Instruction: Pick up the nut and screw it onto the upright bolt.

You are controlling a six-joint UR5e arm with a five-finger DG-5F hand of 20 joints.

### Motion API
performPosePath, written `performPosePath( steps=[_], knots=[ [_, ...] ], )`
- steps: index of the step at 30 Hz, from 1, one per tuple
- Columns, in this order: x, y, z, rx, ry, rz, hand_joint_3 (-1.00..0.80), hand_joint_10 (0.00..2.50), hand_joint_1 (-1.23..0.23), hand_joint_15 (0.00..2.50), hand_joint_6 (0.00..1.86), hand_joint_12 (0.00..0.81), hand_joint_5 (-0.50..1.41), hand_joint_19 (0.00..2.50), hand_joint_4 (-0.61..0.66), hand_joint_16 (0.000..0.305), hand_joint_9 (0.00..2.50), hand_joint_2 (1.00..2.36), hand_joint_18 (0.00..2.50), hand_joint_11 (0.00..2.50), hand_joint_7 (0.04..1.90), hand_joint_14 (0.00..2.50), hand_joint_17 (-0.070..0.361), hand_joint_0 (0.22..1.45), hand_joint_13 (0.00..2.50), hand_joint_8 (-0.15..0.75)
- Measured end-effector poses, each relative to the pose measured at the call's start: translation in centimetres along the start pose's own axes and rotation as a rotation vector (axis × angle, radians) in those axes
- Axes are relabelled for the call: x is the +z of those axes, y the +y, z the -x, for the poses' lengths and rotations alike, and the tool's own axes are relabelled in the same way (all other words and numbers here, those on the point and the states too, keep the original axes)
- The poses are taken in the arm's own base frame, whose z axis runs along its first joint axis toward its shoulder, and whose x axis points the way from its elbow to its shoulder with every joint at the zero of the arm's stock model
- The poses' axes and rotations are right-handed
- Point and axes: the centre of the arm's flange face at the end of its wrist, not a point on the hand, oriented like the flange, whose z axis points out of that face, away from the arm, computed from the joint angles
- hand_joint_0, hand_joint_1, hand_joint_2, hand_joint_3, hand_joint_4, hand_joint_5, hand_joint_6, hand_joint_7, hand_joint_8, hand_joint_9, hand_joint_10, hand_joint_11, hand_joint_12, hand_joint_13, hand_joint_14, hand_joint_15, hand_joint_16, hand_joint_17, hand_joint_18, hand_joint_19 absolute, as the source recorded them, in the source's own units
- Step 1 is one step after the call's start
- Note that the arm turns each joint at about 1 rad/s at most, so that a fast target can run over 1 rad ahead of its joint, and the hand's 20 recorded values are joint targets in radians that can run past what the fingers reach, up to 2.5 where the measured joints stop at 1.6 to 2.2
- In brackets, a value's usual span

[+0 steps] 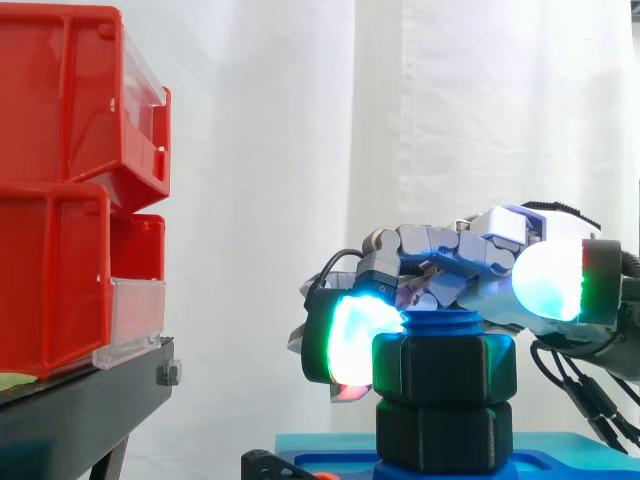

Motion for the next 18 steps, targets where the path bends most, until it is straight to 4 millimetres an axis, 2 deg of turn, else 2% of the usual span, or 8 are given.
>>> performPosePath(
  steps=[4,6,18],
  knots=[
    [-0.11,-0.08,0.04,-0.001,0.0,0.0,-0.5,0.0,-0.13,0.0,0.5,0.261,-0.06,0.0,0.26,0.028,0.79,1.0,0.27,0.0,1.06,0.0,0.064,0.49,0.59,0.246],
    [-0.17,-0.08,-0.03,0.0,0.003,-0.001,-0.5,0.0,-0.13,0.0,0.5,0.261,-0.07,0.0,0.25,0.029,0.79,1.0,0.27,0.0,1.03,0.0,0.065,0.49,0.59,0.246],
    [-0.57,0.0,-0.51,0.006,0.011,-0.005,-0.5,0.0,-0.12,0.0,0.5,0.261,-0.06,0.0,0.26,0.03,0.78,1.0,0.27,0.0,1.02,0.0,0.067,0.48,0.58,0.241]
  ],
)
